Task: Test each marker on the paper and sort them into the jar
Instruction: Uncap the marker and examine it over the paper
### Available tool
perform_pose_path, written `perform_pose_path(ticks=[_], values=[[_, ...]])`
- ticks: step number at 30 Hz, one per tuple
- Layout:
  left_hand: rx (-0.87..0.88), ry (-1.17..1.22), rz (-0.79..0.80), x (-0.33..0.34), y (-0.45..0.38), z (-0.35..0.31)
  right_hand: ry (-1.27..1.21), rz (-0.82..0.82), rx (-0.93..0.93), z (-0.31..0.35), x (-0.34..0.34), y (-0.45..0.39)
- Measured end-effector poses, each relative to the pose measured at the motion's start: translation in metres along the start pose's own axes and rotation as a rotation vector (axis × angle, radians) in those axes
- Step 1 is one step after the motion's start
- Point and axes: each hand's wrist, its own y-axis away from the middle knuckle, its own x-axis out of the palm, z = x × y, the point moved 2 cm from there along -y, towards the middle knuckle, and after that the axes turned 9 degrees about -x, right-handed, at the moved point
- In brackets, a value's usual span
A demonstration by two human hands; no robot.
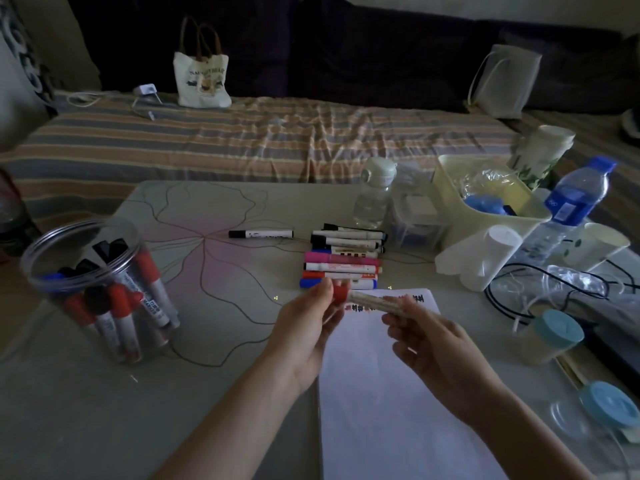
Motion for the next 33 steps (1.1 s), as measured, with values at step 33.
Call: perform_pose_path(ticks=[33], values=[[0.744,-1.798,-0.192,-0.021,-0.035,0.019,0.347,-0.241,-0.34,0.004,-0.07,-0.026]])
